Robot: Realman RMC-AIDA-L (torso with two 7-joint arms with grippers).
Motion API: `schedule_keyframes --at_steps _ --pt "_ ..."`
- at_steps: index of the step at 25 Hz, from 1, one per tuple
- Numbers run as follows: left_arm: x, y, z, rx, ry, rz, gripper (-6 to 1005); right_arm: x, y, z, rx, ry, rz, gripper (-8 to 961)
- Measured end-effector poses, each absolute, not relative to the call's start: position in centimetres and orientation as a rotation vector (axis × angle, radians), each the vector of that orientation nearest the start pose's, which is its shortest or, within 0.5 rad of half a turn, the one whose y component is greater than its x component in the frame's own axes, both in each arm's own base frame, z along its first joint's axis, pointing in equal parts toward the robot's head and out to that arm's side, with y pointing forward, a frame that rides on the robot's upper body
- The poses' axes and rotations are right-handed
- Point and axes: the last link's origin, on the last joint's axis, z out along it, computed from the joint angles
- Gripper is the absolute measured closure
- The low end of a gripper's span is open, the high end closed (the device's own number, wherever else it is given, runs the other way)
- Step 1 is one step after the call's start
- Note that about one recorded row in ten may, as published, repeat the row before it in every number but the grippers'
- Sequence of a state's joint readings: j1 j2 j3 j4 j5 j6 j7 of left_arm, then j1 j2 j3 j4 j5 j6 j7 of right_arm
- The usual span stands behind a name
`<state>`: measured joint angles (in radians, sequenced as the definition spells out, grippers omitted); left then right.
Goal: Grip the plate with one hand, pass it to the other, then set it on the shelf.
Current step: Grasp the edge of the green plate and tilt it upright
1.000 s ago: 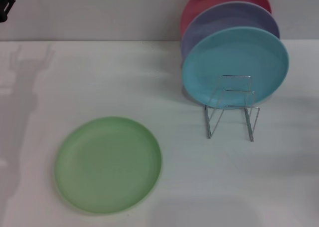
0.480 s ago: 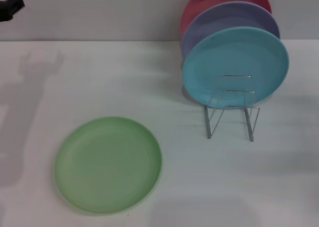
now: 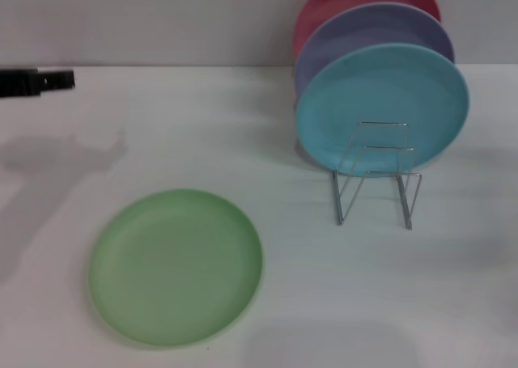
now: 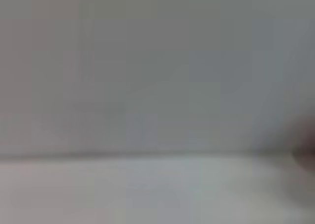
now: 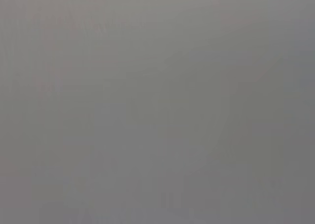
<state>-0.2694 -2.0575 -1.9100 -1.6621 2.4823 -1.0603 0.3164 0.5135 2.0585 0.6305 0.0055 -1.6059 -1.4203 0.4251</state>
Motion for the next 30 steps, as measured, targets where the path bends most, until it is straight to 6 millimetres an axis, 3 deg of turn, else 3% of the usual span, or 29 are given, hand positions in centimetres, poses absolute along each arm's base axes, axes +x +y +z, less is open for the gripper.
schedule_keyframes --at_steps 3,10,16,30 --pt "-21.5 35.5 10.5 -1.980 -1.219 -0.172 138 35.1 33.8 8.4 -1.052 0.602 1.009 231" --pt "-22.1 34.7 9.8 -1.984 -1.338 0.035 138 35.1 34.1 8.7 -1.051 0.609 1.021 231" --pt "-22.3 33.5 7.3 -2.023 -1.468 0.223 138 35.0 34.5 9.4 -1.056 0.586 1.013 231" --pt "-23.1 32.6 4.1 -2.023 -1.585 0.330 139 34.7 35.2 10.2 -1.060 0.564 1.020 232"
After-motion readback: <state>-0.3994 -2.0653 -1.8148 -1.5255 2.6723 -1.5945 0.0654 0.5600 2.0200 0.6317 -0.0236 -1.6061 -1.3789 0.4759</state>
